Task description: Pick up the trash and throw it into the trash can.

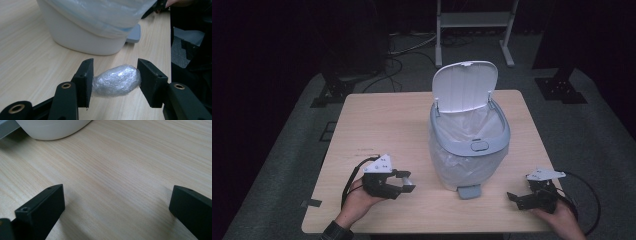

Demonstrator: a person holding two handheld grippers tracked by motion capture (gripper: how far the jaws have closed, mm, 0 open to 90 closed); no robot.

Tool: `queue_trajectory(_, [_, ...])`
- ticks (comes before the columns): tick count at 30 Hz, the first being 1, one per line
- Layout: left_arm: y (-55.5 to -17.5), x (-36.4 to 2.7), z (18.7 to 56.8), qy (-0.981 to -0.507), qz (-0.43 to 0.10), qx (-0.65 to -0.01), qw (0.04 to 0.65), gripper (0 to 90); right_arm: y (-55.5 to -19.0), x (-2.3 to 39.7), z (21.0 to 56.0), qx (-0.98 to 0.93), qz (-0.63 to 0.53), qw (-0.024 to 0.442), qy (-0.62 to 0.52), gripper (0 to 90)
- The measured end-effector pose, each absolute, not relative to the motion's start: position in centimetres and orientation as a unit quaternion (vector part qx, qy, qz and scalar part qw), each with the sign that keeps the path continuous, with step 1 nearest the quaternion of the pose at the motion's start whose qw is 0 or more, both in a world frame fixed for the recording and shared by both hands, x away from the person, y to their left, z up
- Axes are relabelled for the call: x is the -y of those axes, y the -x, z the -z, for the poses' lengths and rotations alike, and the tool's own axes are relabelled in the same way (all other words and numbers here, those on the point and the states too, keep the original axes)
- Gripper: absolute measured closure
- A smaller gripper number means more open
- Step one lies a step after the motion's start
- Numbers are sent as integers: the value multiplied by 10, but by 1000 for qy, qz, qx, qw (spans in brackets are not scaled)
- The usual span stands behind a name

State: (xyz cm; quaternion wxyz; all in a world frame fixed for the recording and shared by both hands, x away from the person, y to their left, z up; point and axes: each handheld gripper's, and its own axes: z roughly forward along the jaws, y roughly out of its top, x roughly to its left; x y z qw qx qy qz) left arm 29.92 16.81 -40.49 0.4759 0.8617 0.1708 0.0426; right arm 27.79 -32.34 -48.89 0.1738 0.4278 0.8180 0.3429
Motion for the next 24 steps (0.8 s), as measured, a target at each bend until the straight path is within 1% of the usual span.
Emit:
queue_trajectory(14, [-308, -166, 375, -849, -39, -161, 501, 485, -278, 323, 489, -818, -343, 174, -428, 0])
queue_trajectory(24, [-316, -160, 343, -842, -38, -140, 519, 485, -278, 323, 489, -818, -343, 174, -428, 0])
